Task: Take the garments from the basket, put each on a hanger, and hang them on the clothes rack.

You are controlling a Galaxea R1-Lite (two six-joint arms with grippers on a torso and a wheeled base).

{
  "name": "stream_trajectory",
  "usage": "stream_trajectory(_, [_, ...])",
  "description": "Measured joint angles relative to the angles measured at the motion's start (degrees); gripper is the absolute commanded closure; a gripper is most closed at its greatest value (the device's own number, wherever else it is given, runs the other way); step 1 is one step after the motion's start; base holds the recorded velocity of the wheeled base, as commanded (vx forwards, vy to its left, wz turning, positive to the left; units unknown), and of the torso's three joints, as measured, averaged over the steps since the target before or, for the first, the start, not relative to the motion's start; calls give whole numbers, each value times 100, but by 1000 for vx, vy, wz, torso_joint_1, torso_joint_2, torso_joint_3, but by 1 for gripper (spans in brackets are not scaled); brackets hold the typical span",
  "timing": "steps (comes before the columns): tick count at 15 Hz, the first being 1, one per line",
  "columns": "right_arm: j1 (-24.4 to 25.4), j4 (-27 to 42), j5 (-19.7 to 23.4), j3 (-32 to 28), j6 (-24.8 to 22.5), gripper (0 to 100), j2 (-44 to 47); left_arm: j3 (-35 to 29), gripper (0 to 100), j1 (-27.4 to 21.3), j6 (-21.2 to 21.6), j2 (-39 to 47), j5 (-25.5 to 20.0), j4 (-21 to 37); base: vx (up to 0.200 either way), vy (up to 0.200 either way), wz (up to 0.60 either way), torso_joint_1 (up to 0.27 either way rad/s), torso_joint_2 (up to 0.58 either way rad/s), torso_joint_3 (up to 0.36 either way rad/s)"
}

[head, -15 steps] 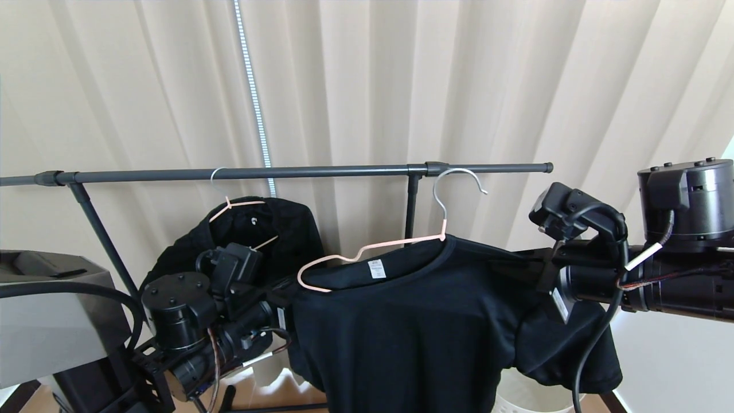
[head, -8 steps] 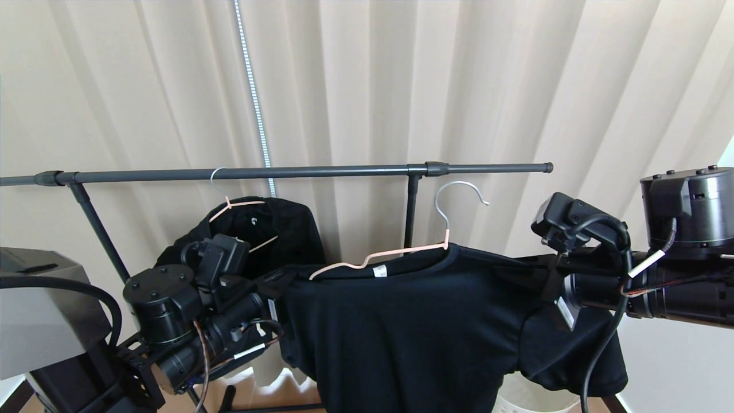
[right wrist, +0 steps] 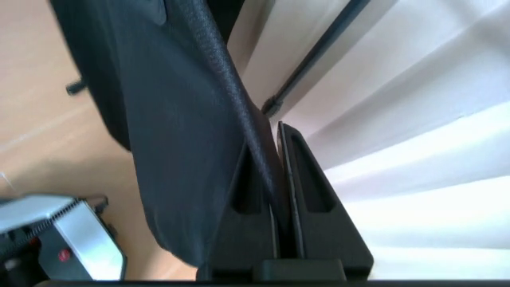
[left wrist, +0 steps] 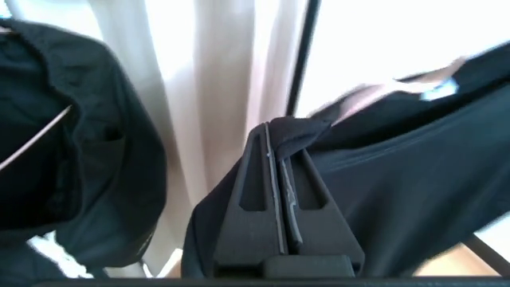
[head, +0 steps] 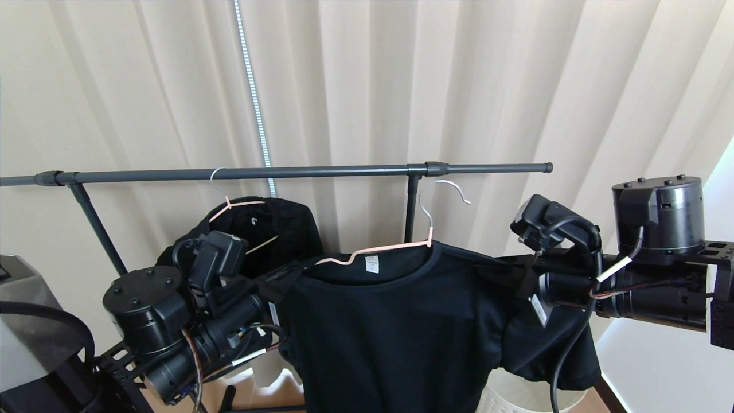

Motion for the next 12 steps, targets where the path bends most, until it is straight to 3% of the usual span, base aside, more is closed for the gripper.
stream_trajectory(5, [280,-250,-16,39,355,100,279,173,100,-395,5,-174,16,0,0,0,0,0,0,0])
stream_trajectory(12, [631,-1254,-29,273,791,100,722,149,100,-1013,-9,-243,169,0,0,0,0,0,0,0])
